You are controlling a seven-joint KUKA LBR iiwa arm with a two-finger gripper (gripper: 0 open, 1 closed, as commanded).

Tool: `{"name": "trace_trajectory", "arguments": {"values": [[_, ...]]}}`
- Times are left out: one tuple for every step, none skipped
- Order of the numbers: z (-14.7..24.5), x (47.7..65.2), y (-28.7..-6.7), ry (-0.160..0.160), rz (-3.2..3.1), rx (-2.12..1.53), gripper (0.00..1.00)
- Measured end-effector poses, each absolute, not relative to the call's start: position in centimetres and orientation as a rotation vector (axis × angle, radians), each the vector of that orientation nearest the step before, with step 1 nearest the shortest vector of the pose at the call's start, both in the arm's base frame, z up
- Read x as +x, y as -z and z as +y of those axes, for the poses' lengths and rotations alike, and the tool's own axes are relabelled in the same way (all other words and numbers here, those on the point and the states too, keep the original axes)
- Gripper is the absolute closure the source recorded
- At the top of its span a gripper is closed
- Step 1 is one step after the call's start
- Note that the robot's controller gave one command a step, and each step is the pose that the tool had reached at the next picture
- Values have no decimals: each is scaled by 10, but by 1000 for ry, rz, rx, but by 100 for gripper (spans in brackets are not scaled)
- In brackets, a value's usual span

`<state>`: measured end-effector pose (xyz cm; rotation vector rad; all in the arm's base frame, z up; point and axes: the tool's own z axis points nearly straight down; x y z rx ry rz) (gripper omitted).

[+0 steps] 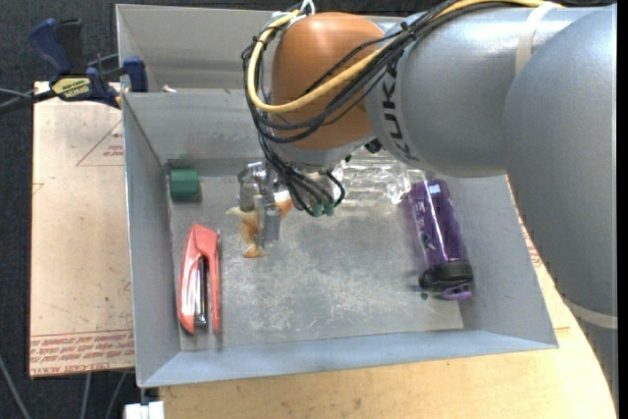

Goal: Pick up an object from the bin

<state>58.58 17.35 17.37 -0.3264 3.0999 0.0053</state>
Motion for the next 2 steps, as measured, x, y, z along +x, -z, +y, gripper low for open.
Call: {"name": "trace_trajectory", "arguments": {"values": [[173, 586, -174, -5, 3100, -326, 100], [181, 586, -216, -3, 3104, -347, 100]]}}
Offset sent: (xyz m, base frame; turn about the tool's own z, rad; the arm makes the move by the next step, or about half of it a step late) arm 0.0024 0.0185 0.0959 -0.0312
